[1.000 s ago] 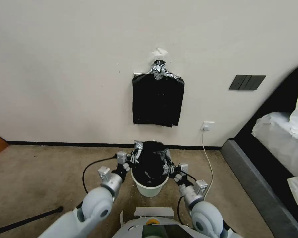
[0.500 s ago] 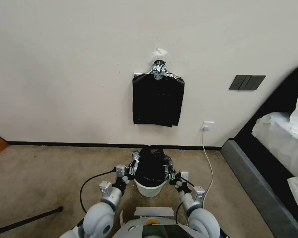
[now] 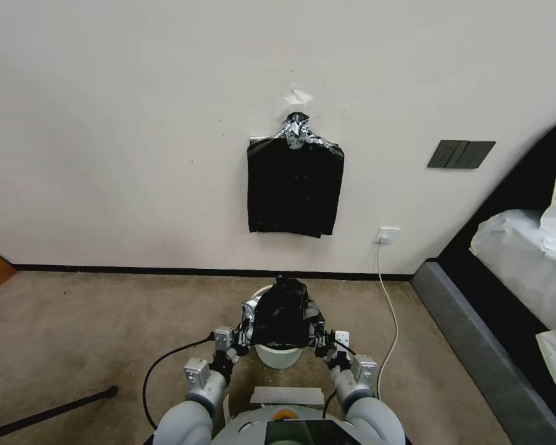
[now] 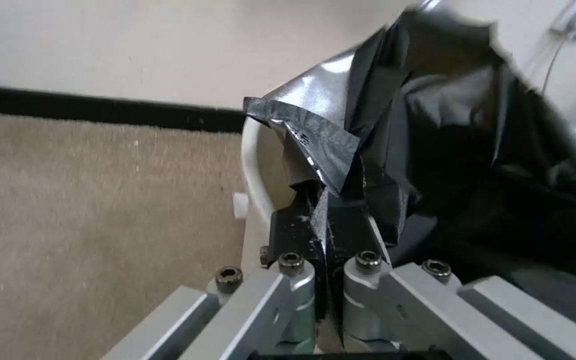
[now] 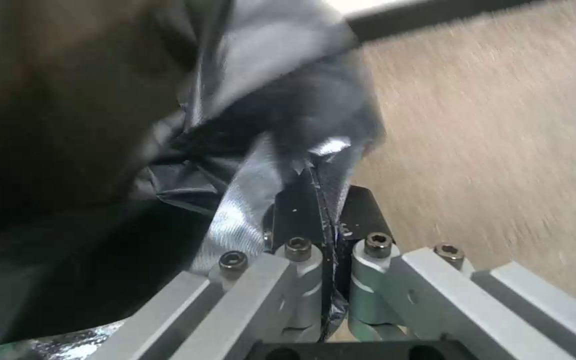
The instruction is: Place a trash bag onto the trash bin.
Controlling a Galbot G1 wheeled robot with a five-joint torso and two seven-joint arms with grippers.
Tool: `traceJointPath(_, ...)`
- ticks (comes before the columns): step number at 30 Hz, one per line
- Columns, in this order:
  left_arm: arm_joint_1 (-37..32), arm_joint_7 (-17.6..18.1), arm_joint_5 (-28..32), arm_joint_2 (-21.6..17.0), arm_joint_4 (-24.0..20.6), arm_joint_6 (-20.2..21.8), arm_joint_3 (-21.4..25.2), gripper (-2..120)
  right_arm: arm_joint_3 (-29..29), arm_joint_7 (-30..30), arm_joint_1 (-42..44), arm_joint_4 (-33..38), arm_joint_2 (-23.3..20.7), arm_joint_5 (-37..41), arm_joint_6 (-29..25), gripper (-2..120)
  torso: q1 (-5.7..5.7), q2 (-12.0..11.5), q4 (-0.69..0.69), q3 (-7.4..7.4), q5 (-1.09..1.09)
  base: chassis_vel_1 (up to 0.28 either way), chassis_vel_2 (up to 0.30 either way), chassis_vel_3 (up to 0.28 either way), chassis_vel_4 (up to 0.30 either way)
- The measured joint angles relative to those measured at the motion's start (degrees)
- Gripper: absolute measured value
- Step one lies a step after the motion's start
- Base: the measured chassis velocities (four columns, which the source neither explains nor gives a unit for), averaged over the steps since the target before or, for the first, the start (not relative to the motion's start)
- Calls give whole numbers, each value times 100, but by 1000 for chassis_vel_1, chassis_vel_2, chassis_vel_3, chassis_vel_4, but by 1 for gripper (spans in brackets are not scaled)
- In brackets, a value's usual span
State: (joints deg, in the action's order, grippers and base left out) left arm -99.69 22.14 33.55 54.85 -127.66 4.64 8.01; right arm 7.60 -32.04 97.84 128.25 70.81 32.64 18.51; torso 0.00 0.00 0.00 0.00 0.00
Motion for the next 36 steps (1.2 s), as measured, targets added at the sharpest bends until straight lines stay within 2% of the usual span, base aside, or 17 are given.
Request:
traceJointPath(10,-77,-39,14,-54,227,71,48,0,-21,-129,-208,-78,18,681,349,0,0,0,0,0,0,0,0,0,0)
traceJointPath(17,187,-142,37,37,430,207,40,0,-6,-170,-400,-309,-34,1037,558,0,0,0,0,0,0,0,0,0,0)
traceJointPath(25,202,-176,34,27,561,200,1,0,-26,-71,-508,-529,-33,1024,585,0,0,0,0,0,1,0,0,0,0)
traceJointPath(36,419,-220,-7,167,1045,-30,-1,0,-144,130,-788,-972,-13,706,528,0,0,0,0,0,0,0,0,0,0)
